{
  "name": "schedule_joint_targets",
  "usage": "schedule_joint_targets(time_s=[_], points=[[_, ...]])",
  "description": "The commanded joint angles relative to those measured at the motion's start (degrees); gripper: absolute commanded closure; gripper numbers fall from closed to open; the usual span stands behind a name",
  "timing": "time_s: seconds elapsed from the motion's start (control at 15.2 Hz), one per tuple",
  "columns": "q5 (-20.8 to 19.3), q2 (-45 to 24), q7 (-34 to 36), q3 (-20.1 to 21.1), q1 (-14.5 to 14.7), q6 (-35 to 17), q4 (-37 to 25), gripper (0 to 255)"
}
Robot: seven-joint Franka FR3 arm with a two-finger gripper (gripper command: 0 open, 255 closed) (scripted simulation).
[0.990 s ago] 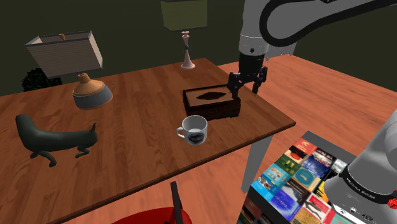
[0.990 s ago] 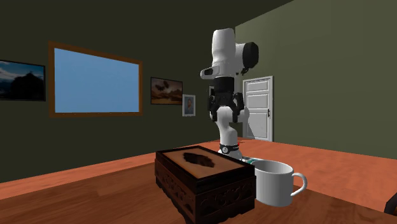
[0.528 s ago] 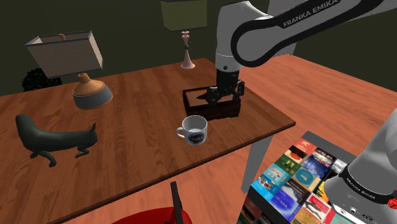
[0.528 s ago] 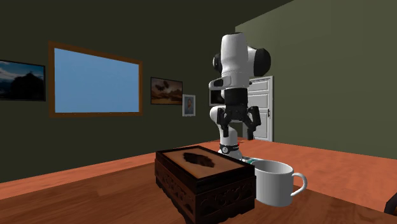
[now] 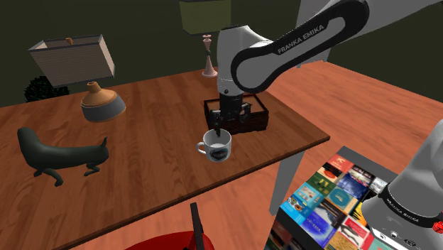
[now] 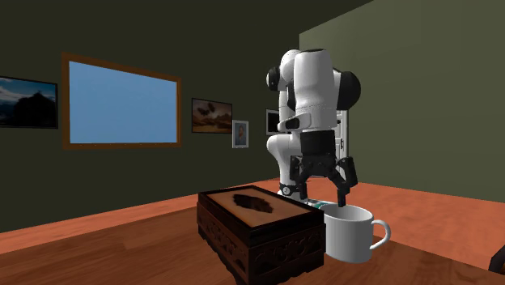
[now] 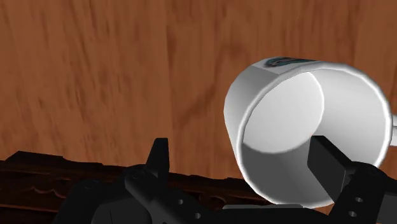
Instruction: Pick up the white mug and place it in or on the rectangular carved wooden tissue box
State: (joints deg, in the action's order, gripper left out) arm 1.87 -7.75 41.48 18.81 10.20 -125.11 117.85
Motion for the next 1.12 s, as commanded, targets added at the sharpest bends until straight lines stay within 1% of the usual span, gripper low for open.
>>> schedule_joint_targets(time_s=[0.0, 0.26, 0.79, 0.86, 1.06], points=[[-0.38, -1.19, 0.47, 0.05, 0.25, -1.51, 0.32, 0], [-1.11, -3.14, 0.98, -0.03, 0.54, -4.75, 1.68, 0], [-1.11, -3.14, 0.98, -0.03, 0.54, -4.74, 1.68, 0], [-1.11, -3.14, 0.98, -0.03, 0.54, -4.74, 1.68, 255], [-1.11, -3.14, 0.98, -0.03, 0.54, -4.74, 1.68, 255]])
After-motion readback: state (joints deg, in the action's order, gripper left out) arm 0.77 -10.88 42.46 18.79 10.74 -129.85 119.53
